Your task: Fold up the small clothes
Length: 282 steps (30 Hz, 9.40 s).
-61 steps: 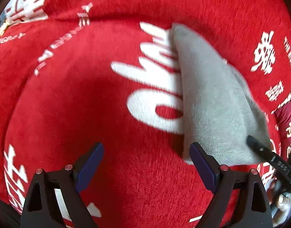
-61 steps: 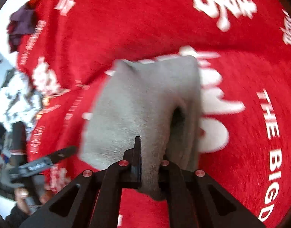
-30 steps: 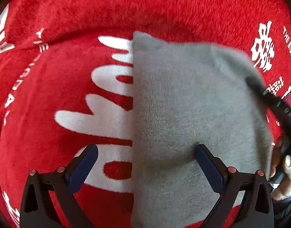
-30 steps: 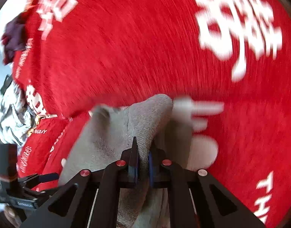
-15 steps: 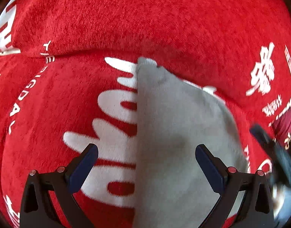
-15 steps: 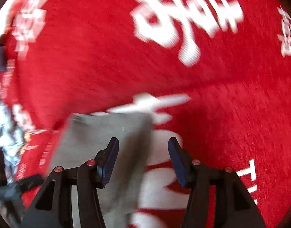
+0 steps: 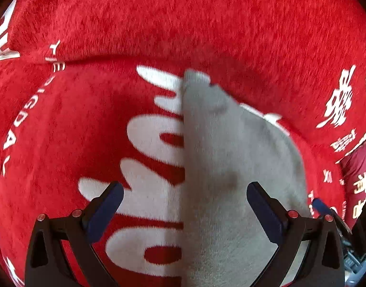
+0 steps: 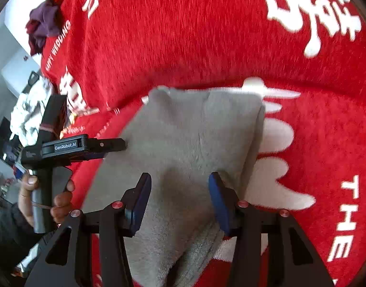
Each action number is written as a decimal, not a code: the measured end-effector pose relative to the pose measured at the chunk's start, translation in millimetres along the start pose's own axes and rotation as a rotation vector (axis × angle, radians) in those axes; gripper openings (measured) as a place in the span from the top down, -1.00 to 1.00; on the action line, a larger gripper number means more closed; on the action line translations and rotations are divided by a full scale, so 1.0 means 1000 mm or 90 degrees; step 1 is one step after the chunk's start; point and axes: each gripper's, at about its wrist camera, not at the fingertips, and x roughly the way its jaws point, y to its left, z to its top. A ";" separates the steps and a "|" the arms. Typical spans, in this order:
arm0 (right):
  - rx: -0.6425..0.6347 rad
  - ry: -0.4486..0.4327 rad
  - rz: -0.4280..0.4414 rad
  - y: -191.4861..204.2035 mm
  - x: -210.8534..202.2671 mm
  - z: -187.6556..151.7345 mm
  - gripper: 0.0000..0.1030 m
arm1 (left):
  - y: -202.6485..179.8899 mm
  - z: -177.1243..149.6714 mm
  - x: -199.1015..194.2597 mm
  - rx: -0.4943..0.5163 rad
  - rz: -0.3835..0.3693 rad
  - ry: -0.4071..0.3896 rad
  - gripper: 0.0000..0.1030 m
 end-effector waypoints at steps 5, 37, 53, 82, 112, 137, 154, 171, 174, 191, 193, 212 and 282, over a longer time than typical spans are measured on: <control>0.064 -0.001 -0.028 -0.025 0.003 0.006 -0.57 | 0.006 -0.006 0.019 0.014 -0.016 0.072 -1.00; 0.070 -0.006 0.010 0.055 0.006 -0.002 0.30 | -0.041 -0.043 -0.045 0.116 -0.076 0.004 0.17; 0.003 0.000 -0.004 0.153 -0.041 -0.089 0.30 | 0.003 -0.153 -0.116 0.173 -0.032 -0.020 0.17; -0.184 0.113 0.104 0.205 -0.085 -0.209 -0.16 | 0.018 -0.249 -0.125 0.257 0.010 0.001 -0.44; -0.094 0.040 -0.028 0.150 -0.034 -0.122 -0.32 | 0.051 -0.134 -0.110 0.085 0.123 -0.080 -1.00; -0.139 0.091 -0.110 0.173 -0.002 -0.103 -0.34 | 0.031 -0.127 -0.099 0.133 0.161 -0.045 -1.00; -0.197 0.115 -0.112 0.188 -0.008 -0.156 -0.43 | 0.026 -0.180 -0.083 0.165 0.158 -0.014 -1.00; -0.210 0.092 -0.129 0.197 -0.039 -0.182 -0.48 | 0.032 -0.214 -0.113 0.194 0.125 -0.016 -1.00; -0.182 0.094 -0.114 0.191 -0.040 -0.187 -0.48 | 0.039 -0.224 -0.102 0.194 0.117 0.012 -1.00; -0.081 0.159 0.022 0.173 -0.075 -0.235 -0.49 | 0.057 -0.284 -0.133 0.267 0.090 0.053 -1.00; -0.062 0.158 0.047 0.169 -0.073 -0.236 -0.49 | 0.058 -0.284 -0.129 0.260 0.088 0.062 -1.00; -0.031 0.208 0.102 0.168 -0.046 -0.258 -0.18 | 0.068 -0.284 -0.102 0.241 0.105 0.142 -1.00; 0.038 0.061 -0.086 0.128 0.016 -0.084 -0.16 | 0.028 -0.130 -0.044 0.120 0.108 0.029 -1.00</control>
